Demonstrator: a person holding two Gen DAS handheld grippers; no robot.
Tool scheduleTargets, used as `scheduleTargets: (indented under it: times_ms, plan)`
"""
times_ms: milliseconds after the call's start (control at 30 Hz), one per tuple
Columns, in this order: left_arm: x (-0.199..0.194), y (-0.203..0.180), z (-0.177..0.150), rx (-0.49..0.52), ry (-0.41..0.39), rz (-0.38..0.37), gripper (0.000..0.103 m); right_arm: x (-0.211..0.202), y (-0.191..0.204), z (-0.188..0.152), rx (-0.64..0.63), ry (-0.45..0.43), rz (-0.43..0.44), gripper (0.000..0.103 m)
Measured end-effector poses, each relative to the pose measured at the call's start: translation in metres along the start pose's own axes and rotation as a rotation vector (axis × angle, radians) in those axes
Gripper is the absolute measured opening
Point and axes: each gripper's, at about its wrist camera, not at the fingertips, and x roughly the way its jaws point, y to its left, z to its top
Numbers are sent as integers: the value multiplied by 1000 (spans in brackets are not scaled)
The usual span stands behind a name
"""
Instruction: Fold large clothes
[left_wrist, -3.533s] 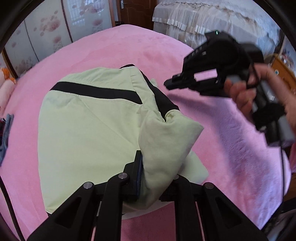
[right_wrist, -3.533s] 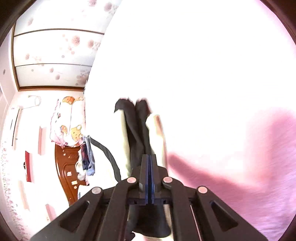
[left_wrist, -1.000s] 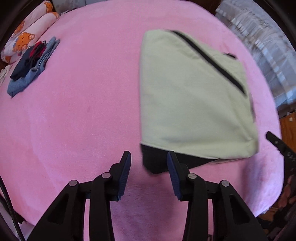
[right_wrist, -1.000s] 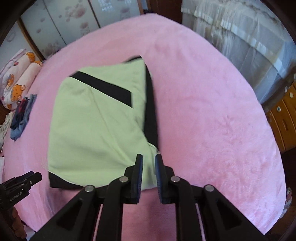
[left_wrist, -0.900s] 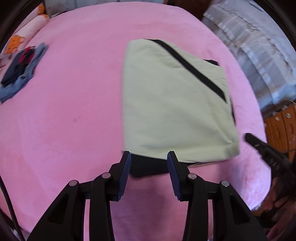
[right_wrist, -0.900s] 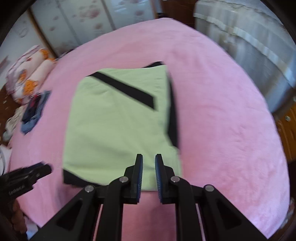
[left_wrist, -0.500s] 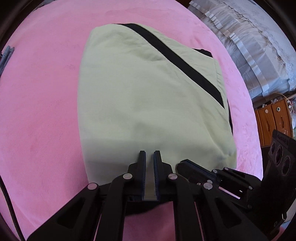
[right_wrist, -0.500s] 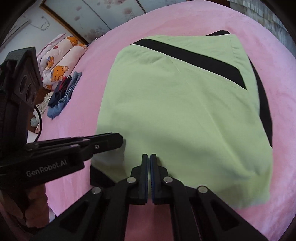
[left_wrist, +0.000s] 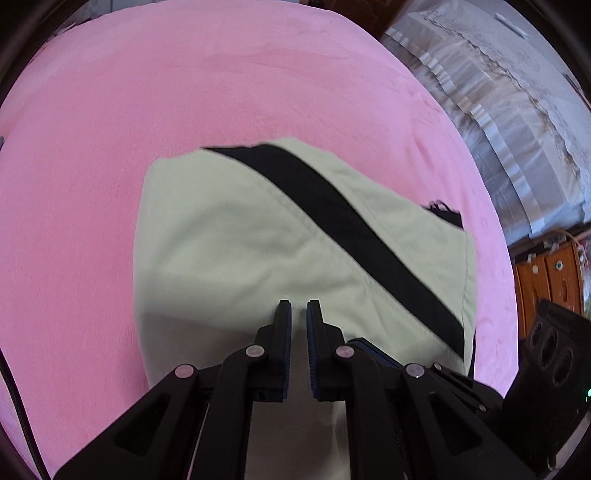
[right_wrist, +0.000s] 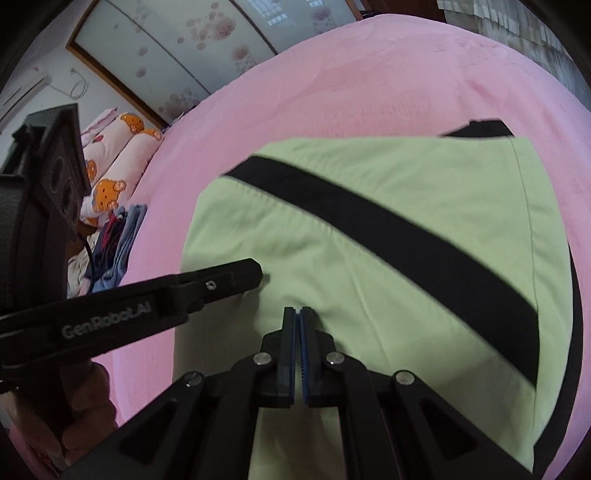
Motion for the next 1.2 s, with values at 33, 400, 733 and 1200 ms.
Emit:
scheduleTargets:
  times_ms: [33, 400, 733, 1200]
  plan:
    - [4, 1, 5, -7, -3, -5, 6, 2, 0, 4, 1, -8, -8, 2]
    - [-1, 23, 13, -13, -59, 15, 6, 17, -15, 52, 21, -88, -126, 0]
    - [-21, 58, 12, -115, -94, 46, 6, -16, -65, 59, 133, -159, -256, 0]
    - [-50, 70, -8, -164, -77, 155, 21, -62, -66, 44, 5, -146, -364, 2]
